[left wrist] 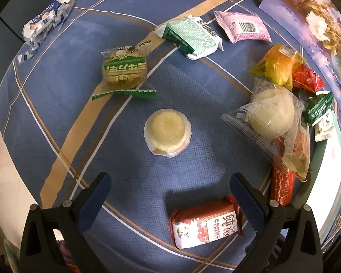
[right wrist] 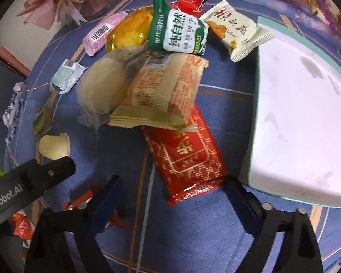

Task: Organize snacks
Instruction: 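Move the left tool to the milk biscuit pack while the right tool approaches the red wafer pack, then grasp the milk biscuit pack with the left tool while the right tool grasps the red wafer pack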

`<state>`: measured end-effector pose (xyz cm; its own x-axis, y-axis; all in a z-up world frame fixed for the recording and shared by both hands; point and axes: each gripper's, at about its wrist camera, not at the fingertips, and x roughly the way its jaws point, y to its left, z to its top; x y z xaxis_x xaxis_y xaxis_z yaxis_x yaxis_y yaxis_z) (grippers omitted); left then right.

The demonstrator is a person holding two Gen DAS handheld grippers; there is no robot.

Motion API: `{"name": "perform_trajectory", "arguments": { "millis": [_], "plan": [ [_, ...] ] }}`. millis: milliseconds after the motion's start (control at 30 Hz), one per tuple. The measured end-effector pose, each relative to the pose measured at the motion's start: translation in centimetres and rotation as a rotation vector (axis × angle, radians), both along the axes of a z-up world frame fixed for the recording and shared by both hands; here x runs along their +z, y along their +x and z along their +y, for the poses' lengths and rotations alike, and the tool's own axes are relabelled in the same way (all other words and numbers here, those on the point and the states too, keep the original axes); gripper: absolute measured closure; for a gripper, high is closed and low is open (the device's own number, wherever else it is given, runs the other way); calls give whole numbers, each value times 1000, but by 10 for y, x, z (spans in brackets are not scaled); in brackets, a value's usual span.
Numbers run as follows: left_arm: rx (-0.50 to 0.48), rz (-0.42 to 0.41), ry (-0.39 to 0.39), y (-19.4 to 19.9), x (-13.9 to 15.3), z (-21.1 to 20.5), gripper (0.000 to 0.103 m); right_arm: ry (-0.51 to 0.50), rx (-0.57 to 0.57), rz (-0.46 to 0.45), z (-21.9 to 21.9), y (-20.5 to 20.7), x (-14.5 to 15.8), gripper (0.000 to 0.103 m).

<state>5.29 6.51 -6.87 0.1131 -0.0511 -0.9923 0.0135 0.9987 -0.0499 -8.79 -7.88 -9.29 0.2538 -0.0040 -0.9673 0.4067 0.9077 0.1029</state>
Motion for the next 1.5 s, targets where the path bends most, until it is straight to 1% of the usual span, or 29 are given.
{"name": "perform_trajectory", "arguments": {
  "millis": [33,67,133,167,200,267,333,400,467,500,533,600,667,733,800,833,933,1033,1133,1167,1200,1233,1267,1300,1367,1400,1467,1500],
  "plan": [
    [0,0,-1,-3,4,2,0,-15,1,2,2,1,-1,23],
    [0,-1,-1,-3,5,2,0,-39,1,4,4,2,-2,27],
    [-1,-2,-2,-6,2,3,0,-66,-5,8,6,1,-3,39],
    [-2,-2,-2,-8,3,6,0,-68,-11,9,5,0,2,41],
    [-4,-1,-2,-9,3,5,0,-72,-15,8,5,0,1,46],
    [-13,-3,-2,-13,3,4,0,-65,-24,1,5,0,-1,50],
    [-26,-8,-4,-18,5,1,0,-69,-27,2,6,2,-3,60],
    [-48,-17,-6,-22,8,-3,0,-67,-28,1,8,3,-5,63],
    [-102,-27,0,-30,13,-11,0,-54,-28,2,13,3,-6,65],
    [-129,-29,4,-32,14,-15,0,-49,-27,1,8,-12,-6,67],
    [-161,-28,8,-35,15,-19,0,-45,-27,4,10,-13,-7,69],
    [-209,-22,11,-40,17,-24,0,-34,-31,7,14,-13,-9,69],
    [-249,-19,3,-44,20,-30,0,-21,-32,9,12,-25,-16,69],
    [-295,-16,-13,-51,22,-34,0,-22,-27,20,18,-26,-20,69],
    [-334,-12,-14,-56,24,-39,0,-13,-31,24,20,-28,-21,69],
    [-350,-11,-14,-60,23,-42,0,-5,-39,23,15,-38,-21,68],
    [-388,8,-28,-71,20,-49,0,17,-68,21,11,-45,-23,68],
    [-425,23,-22,-82,18,-60,0,26,-79,21,6,-53,-24,68],
    [-448,40,-31,-91,14,-71,1,28,-87,24,-9,-66,-16,68],
    [-450,39,-29,-95,14,-74,2,28,-89,28,-21,-76,-8,68],
    [-455,40,-26,-98,10,-75,2,27,-92,30,-23,-77,-8,68],
    [-461,45,-21,-102,9,-79,8,33,-93,30,-38,-86,4,68],
    [-466,53,-16,-104,7,-83,14,34,-95,28,-39,-86,4,68],
    [-468,65,-12,-105,4,-86,17,33,-95,26,-41,-86,5,68],
    [-462,88,-13,-107,-4,-88,29,33,-98,22,-45,-86,7,68],
    [-453,91,-10,-108,-7,-88,32,33,-101,18,-46,-86,7,68],
    [-434,91,-27,-108,-9,-87,43,34,-107,12,-53,-86,6,68],
    [-426,90,-37,-108,-9,-87,44,35,-110,10,-54,-83,9,68]
  ]
}}
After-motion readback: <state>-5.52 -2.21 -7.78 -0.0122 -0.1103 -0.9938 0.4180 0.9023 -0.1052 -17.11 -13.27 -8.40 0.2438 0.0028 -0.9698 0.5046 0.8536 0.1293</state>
